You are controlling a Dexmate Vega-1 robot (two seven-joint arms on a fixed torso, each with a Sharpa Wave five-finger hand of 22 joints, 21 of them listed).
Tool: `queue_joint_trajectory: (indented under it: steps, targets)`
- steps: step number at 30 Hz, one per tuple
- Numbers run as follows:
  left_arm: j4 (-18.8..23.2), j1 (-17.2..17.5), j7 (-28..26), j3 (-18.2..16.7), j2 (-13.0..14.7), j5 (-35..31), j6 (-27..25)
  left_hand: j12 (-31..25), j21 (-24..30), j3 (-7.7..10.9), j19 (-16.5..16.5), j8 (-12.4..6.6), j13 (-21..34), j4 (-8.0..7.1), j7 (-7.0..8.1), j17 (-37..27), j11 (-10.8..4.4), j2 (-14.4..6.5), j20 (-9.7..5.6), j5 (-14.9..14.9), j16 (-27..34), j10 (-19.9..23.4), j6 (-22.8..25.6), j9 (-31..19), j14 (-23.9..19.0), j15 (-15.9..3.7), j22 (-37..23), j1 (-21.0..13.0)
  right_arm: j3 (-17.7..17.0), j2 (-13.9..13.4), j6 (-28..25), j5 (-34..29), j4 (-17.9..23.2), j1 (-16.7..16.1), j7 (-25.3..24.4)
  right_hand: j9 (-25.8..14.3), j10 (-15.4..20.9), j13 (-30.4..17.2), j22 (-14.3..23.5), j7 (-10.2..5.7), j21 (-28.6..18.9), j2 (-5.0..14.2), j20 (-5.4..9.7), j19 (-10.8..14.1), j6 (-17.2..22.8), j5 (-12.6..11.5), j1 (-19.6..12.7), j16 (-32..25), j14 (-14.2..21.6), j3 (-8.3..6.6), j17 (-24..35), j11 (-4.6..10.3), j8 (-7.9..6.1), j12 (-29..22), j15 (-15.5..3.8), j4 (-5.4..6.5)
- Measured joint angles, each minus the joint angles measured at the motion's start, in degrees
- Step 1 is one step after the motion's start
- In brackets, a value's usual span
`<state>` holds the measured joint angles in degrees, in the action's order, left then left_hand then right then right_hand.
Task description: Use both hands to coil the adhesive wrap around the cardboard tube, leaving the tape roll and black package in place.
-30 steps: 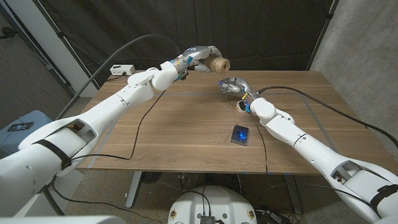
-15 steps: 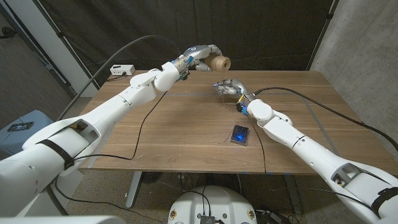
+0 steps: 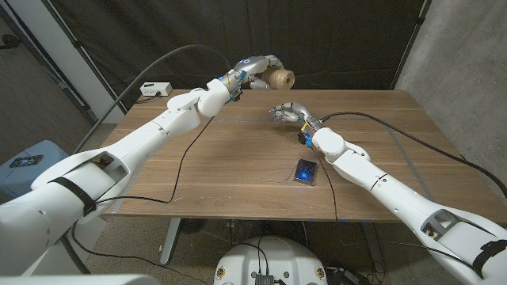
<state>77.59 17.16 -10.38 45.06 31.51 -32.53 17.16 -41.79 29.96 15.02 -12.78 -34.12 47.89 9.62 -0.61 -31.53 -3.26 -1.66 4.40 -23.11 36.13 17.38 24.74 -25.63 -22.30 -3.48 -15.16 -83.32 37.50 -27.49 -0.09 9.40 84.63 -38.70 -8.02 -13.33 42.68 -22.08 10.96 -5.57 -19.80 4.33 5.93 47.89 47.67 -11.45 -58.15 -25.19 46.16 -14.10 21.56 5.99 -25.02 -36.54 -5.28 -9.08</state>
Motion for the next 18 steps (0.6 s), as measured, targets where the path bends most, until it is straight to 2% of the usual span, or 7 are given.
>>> queue_joint_trajectory:
  steps: [5,18]
  targets:
    - [-0.3,-0.2,-0.2,0.1,-0.1,0.2,0.3,0.0,0.0,0.0,0.0,0.02,0.0,0.0,0.0,0.0,0.0,0.0,0.0,0.0,-0.1,0.0,0.0,0.0,0.0,0.0,0.0,0.0,0.1,0.1,0.0,-0.2,0.0,0.0,-0.2,0.4,0.6,0.8,0.0,-0.15,-0.3,0.3,0.12,0.5,1.5,0.1,-0.3,0.1,0.8,-0.11,-0.5,0.6,-0.23,0.5,-0.32,0.12]
    - [-1.6,-0.8,-0.4,0.6,-0.7,0.4,1.0,0.2,0.0,0.0,0.0,0.16,0.0,-0.01,0.0,0.0,-0.03,0.0,0.0,-0.2,0.1,0.0,0.0,0.0,0.0,0.01,0.0,0.0,0.2,0.1,-0.3,-0.5,-0.1,0.3,-0.2,1.1,1.8,1.8,0.0,-0.25,-0.6,0.52,0.21,0.6,2.6,0.2,-0.5,0.6,2.0,-0.3,-1.1,0.61,-0.23,1.2,-0.54,0.31]
